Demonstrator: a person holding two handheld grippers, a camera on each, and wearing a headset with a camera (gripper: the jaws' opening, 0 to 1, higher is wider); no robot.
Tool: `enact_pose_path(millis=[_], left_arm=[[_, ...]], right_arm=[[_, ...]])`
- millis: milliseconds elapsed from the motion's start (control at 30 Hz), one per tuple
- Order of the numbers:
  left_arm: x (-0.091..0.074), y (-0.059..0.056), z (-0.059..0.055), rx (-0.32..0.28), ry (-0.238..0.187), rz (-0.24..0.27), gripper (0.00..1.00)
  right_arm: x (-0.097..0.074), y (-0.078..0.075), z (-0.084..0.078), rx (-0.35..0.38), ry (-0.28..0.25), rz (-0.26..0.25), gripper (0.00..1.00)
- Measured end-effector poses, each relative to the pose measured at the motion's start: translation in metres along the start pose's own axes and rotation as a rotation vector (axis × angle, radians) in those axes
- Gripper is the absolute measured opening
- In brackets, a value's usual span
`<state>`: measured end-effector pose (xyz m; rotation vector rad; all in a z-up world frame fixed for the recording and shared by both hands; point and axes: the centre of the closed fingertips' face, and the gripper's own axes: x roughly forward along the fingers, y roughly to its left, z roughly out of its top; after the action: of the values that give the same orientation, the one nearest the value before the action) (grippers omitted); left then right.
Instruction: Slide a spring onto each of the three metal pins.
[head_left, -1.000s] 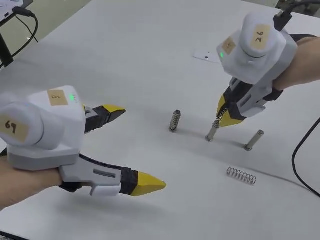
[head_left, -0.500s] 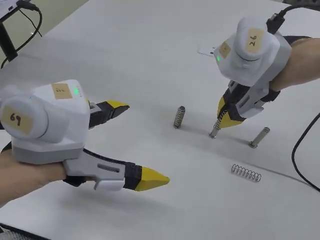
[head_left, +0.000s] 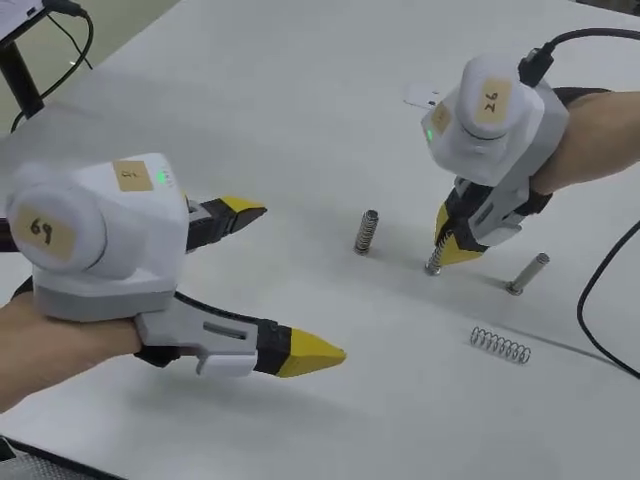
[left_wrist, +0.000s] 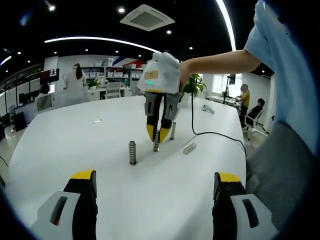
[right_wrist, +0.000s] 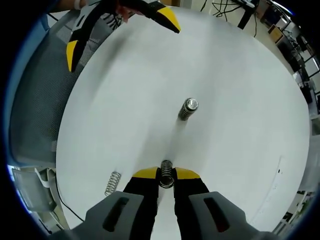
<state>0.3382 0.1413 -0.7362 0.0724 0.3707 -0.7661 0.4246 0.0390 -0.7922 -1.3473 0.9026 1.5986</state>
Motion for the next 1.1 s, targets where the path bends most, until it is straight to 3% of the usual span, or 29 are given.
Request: enact_pose_path(millis=[467, 767, 1000, 1100], left_arm=[[-0.0004, -0.0003, -0.0002, 0.000, 0.003, -0.002, 0.94], [-0.0007, -0.0005, -0.0012, 0.001, 0.005, -0.003, 0.93], [-0.0004, -0.0012, -0.0016, -0.001, 0.008, -0.004, 0.94], [-0.0001, -0.0018, -0.0020, -0.001, 0.010, -0.006, 0.94]], right_arm=[[0.0028, 0.0053, -0.0018, 0.019, 0.008, 0.001, 0.08], [0.0064, 0.0010, -0.0038, 0.020, 0.021, 0.007, 0.10], [0.0066, -0.0005, -0.0027, 0.037, 0.003, -0.006, 0.24], [0.0057, -0.0019, -0.0002, 0.040, -0.022, -0.018, 0.36]])
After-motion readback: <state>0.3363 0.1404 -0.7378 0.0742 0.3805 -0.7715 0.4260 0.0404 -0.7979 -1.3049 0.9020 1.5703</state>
